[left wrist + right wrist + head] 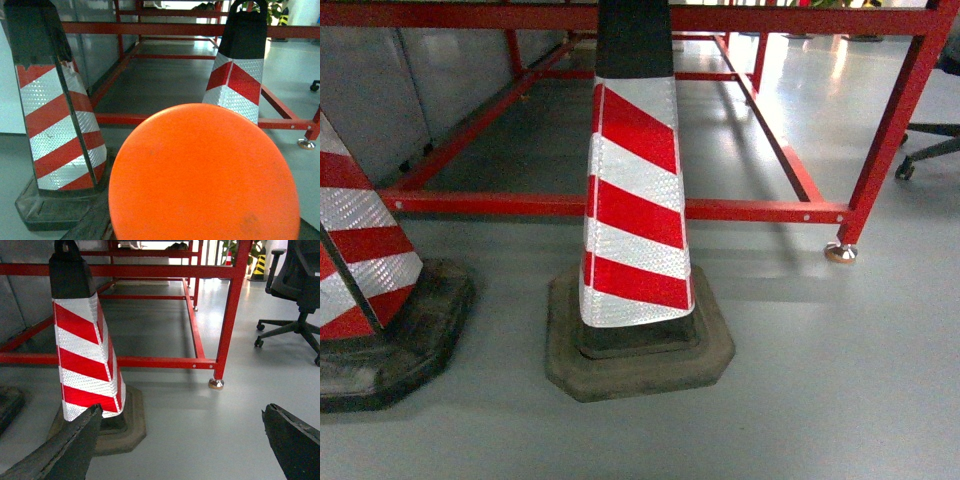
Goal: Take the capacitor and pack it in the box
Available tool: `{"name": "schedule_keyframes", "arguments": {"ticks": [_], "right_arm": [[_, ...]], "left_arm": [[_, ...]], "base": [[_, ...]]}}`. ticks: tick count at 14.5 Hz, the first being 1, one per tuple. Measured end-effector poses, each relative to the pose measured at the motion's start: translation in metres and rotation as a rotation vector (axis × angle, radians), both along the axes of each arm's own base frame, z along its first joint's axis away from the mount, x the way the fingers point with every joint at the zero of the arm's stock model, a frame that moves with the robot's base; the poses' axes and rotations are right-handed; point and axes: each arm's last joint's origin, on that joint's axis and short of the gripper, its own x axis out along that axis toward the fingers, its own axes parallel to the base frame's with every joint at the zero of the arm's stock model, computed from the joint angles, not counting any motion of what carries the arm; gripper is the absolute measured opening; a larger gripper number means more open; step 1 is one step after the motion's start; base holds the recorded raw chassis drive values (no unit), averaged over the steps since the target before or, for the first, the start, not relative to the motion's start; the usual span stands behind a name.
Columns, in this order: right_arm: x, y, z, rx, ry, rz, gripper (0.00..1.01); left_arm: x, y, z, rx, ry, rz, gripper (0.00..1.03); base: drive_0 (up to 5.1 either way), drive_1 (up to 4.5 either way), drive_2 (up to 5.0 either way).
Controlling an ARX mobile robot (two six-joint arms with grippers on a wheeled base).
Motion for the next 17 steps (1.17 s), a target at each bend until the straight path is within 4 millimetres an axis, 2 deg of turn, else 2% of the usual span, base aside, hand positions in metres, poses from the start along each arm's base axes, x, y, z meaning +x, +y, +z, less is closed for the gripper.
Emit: {"name": "schedule_keyframes", "arguments": {"ticks": [17], "right_arm": [[0.0, 0.0, 0.0, 0.002, 0.0, -0.002, 0.98]], "left_arm": [[0.0, 0.0, 0.0, -0.002, 0.0, 0.0, 0.44]], "base": [[0.0, 0.0, 0.0]]}}
